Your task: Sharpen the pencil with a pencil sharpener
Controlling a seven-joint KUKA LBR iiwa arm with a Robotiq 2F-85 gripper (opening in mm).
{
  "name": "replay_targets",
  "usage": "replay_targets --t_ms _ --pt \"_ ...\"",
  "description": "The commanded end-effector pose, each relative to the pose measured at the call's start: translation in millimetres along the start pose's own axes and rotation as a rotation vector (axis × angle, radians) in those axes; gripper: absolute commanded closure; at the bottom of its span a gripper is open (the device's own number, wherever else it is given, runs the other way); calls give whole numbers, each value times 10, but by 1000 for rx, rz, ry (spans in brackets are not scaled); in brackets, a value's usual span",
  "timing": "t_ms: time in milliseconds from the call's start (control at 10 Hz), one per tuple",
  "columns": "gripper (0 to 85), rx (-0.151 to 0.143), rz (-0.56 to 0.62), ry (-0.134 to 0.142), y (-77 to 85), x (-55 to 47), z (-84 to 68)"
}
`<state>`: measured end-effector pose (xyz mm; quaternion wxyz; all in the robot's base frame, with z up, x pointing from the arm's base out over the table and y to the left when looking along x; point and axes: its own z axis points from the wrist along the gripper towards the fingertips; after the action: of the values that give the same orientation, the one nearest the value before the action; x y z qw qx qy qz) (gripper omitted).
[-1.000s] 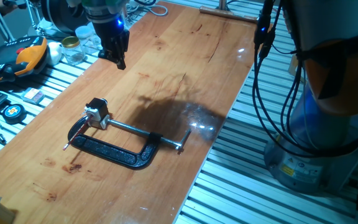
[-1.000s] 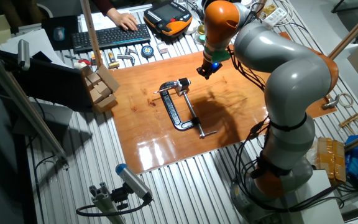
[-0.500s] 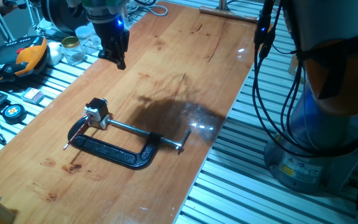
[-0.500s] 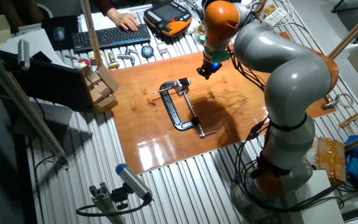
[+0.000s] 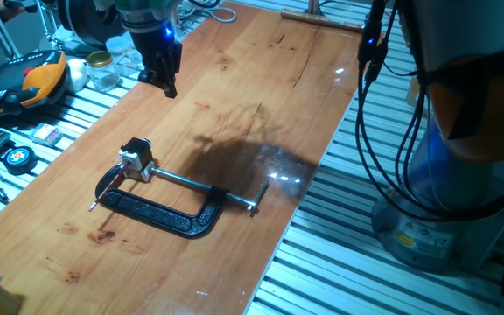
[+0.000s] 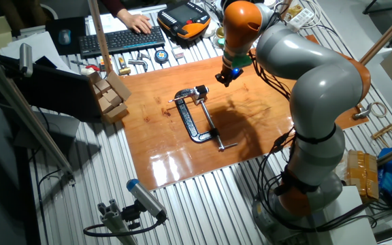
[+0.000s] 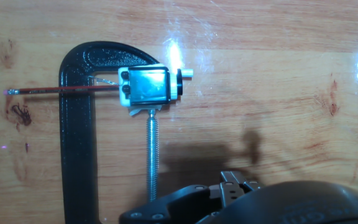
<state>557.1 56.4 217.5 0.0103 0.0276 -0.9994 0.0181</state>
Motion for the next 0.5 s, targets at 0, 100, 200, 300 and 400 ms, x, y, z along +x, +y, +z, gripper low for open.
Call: replay_targets --t_ms 0,100,200,300,400 --pt "850 0 -2 0 -1 0 -1" --pt "850 0 -3 0 -1 0 -1" --pt "850 0 -6 0 -2 0 0" --pt "850 0 -6 0 -2 0 0" --pt "850 0 -6 0 -2 0 0"
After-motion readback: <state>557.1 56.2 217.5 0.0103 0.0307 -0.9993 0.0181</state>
